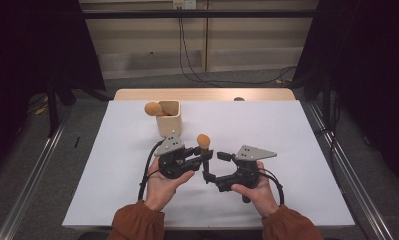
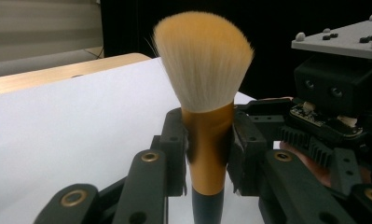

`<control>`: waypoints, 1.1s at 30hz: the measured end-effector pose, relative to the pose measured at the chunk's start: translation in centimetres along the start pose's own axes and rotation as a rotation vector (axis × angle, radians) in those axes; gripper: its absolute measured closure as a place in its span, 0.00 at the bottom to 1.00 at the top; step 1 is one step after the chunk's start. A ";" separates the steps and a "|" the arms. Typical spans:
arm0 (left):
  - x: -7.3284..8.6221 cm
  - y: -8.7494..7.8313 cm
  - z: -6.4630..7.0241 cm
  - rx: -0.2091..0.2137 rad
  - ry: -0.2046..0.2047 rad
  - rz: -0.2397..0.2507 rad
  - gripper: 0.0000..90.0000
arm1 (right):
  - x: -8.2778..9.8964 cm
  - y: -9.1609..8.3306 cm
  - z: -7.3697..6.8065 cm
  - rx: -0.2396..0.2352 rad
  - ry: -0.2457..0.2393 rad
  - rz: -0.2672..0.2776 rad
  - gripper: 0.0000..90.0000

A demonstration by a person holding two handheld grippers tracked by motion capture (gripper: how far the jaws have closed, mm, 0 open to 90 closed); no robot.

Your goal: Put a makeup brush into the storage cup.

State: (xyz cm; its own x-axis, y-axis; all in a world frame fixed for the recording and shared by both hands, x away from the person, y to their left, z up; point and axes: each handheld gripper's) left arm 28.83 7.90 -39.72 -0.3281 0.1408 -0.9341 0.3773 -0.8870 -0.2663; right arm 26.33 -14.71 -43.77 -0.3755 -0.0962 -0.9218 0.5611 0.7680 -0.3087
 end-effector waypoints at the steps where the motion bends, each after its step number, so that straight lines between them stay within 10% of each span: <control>1: 0.0 0.0 0.0 -0.001 -0.001 0.000 0.79 | 0.0 -0.1 0.0 -0.001 0.004 0.004 0.10; 33: -0.4 -3.7 -2.6 -0.089 -0.036 0.028 0.78 | 0.5 -4.5 2.8 0.203 -0.030 0.102 0.02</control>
State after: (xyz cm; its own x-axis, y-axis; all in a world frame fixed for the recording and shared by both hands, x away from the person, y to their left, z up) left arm 29.88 12.24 -38.96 -0.3467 0.0988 -0.9328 0.4620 -0.8475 -0.2615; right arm 25.68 -20.00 -43.52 -0.2886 -0.0460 -0.9564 0.7329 0.6322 -0.2515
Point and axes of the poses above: each handheld gripper's, and its own axes: y roughly forward along the jaws, x roughly out of its underside, z roughly to its right, and after that the axes turned 3 degrees about x, right-handed
